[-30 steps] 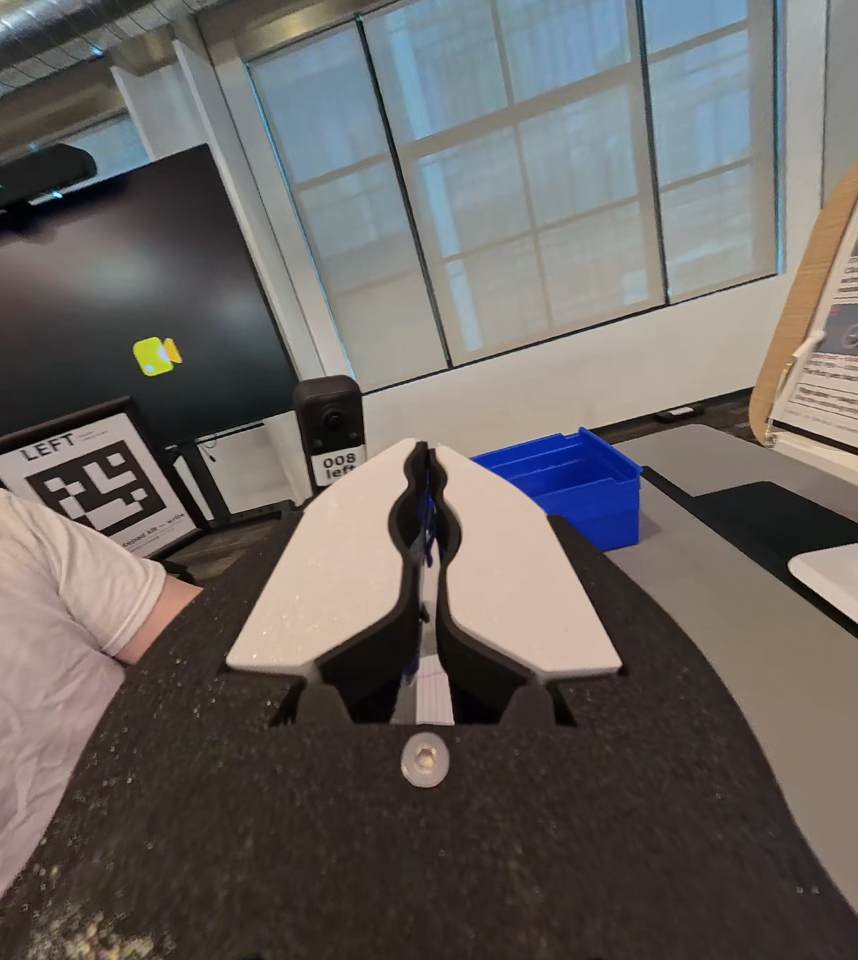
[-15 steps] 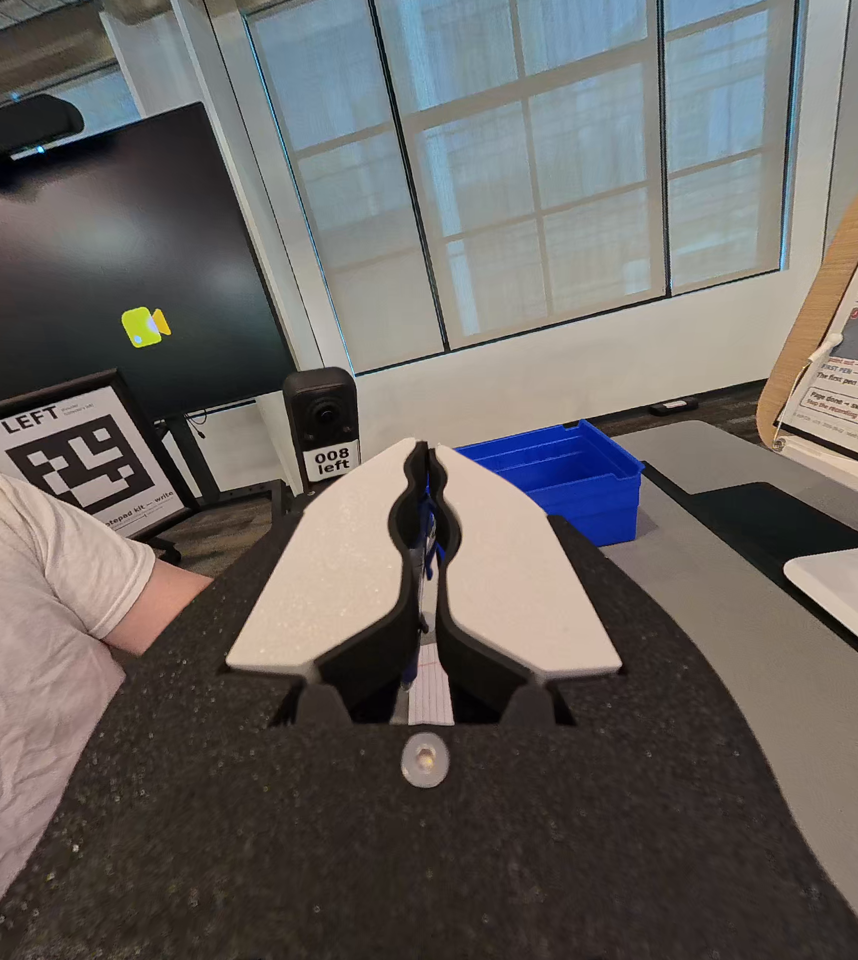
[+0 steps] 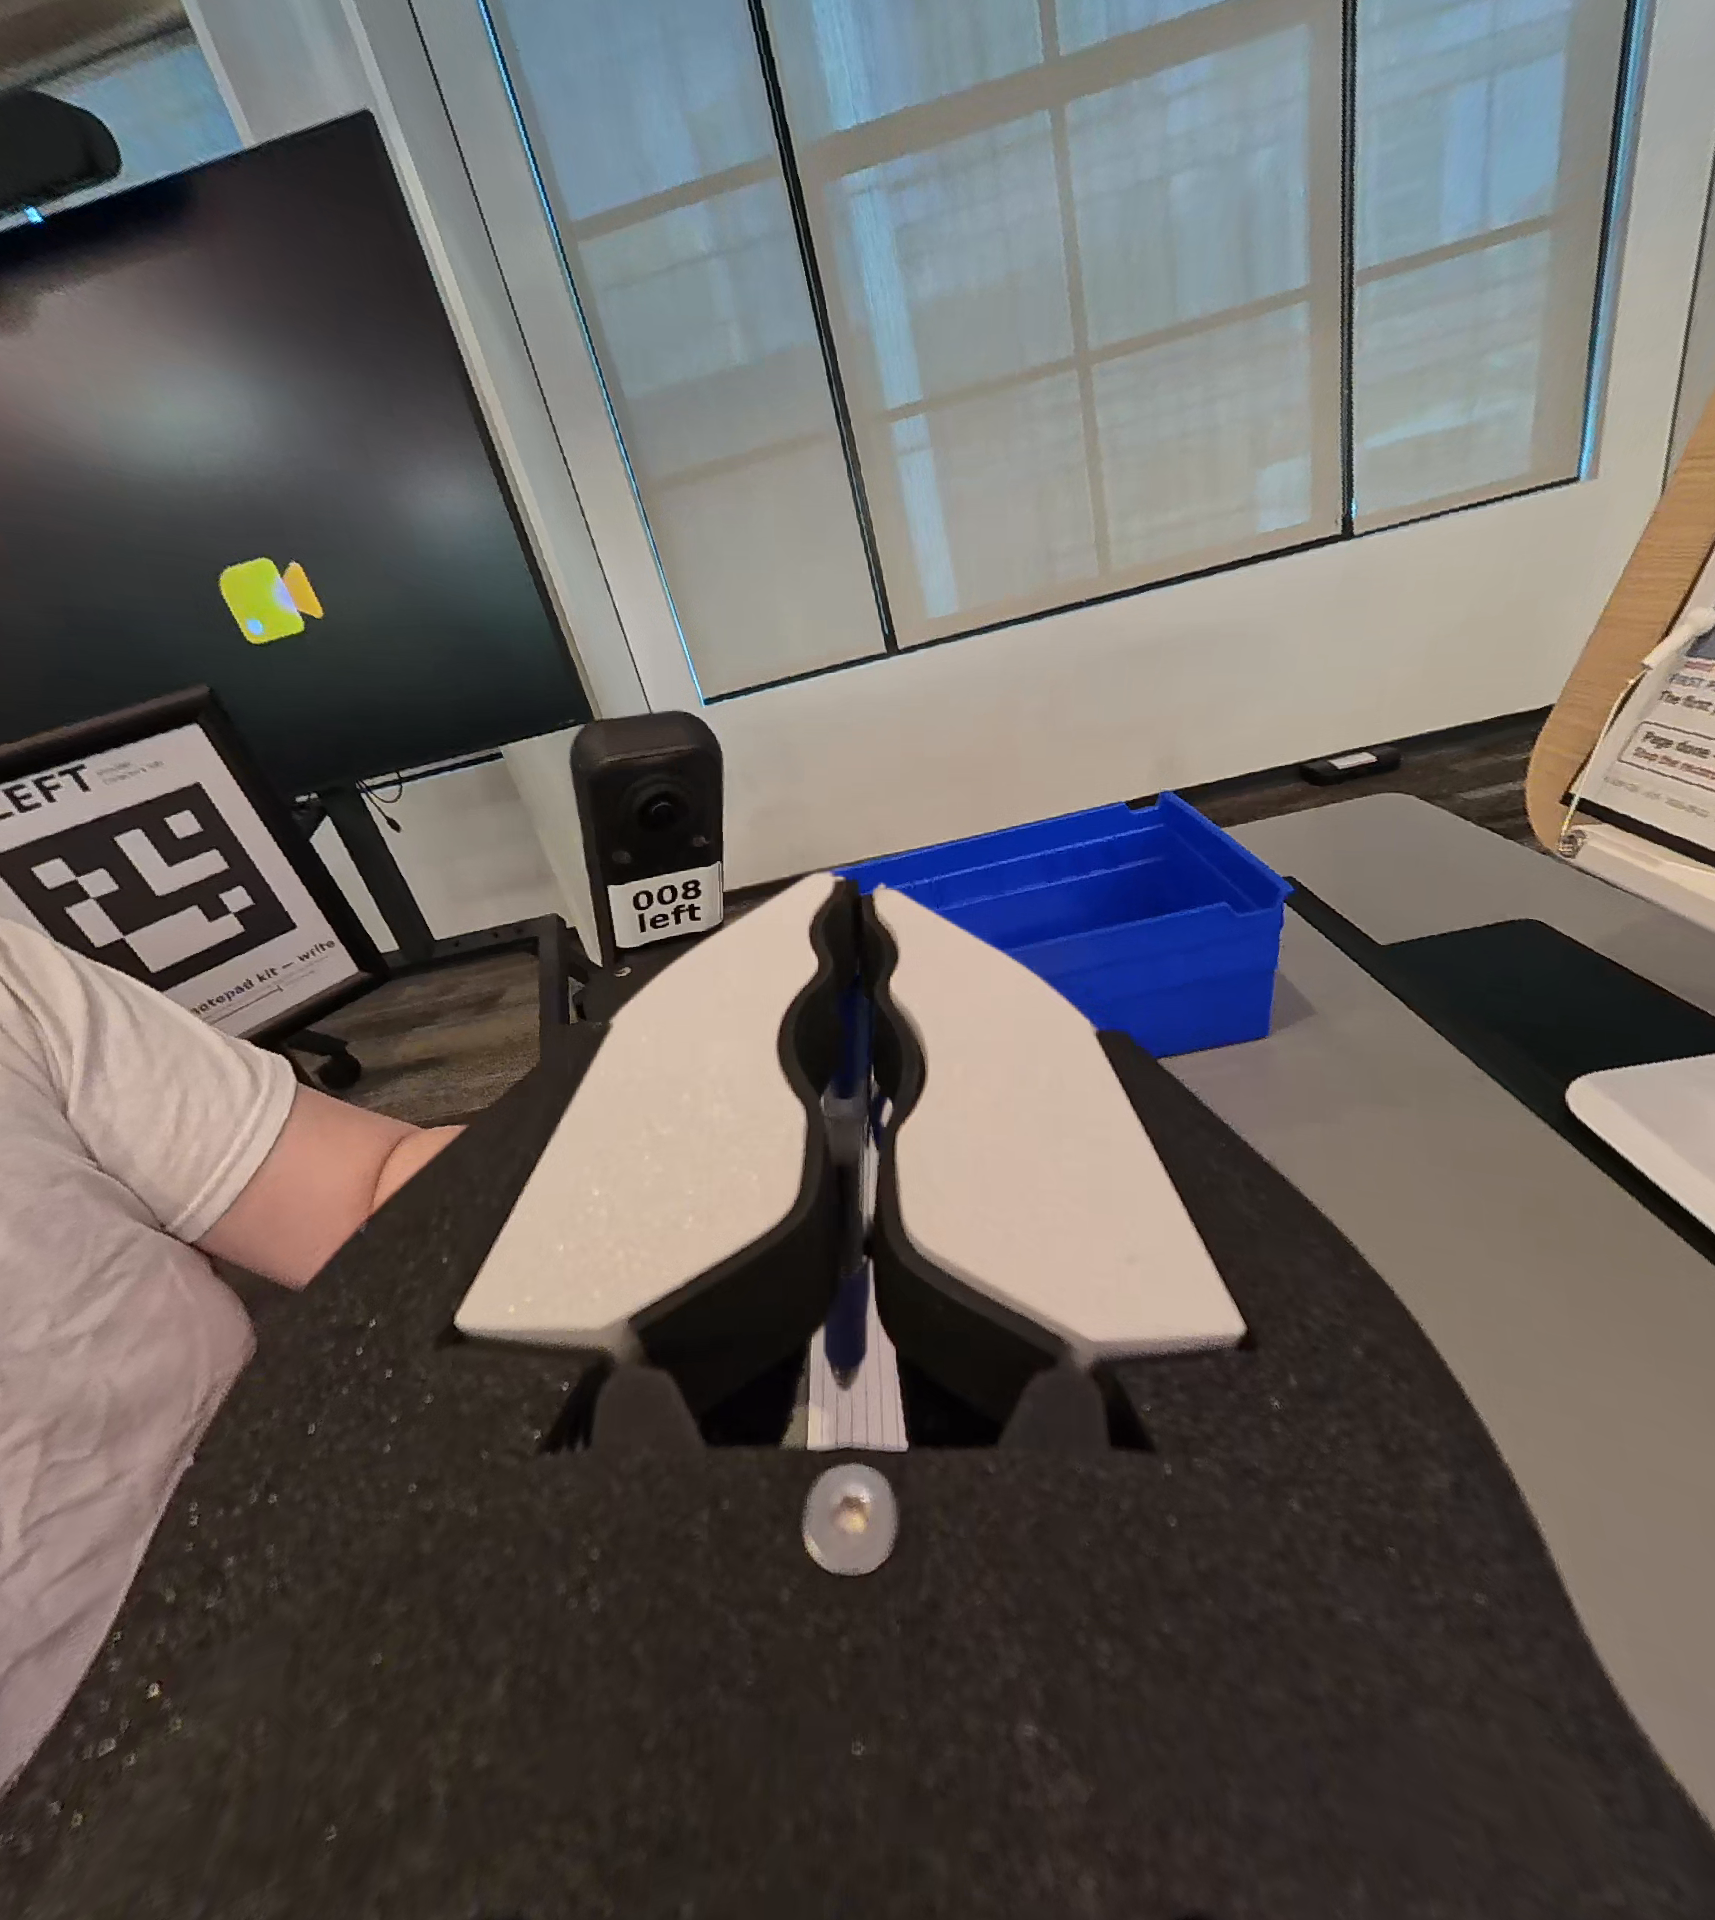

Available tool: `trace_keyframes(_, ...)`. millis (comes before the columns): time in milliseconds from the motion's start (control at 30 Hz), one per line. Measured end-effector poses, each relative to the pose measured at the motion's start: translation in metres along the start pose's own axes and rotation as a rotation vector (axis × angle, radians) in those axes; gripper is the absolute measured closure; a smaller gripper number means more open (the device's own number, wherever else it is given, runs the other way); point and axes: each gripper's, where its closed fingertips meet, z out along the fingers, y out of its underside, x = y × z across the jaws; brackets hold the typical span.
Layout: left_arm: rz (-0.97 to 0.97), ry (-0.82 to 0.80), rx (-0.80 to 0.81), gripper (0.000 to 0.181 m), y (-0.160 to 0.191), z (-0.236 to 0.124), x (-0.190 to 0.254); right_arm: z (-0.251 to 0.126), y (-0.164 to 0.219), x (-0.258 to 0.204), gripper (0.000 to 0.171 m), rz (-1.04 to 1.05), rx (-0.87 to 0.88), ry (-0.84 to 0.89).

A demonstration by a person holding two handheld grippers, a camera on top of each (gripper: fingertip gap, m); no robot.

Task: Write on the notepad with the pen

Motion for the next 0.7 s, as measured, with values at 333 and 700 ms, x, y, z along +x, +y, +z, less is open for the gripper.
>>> trace_keyframes(333,-0.028,0.013,-0.002,0.172,0.000,0.002,0.000,-0.001,0.003,0.004,0.171,0.010,-0.014,0.010)
trace_keyframes(700,-0.054,0.016,-0.024,0.172,0.005,0.005,-0.003,-0.001,0.011,0.009,0.171,0.029,-0.052,0.019)
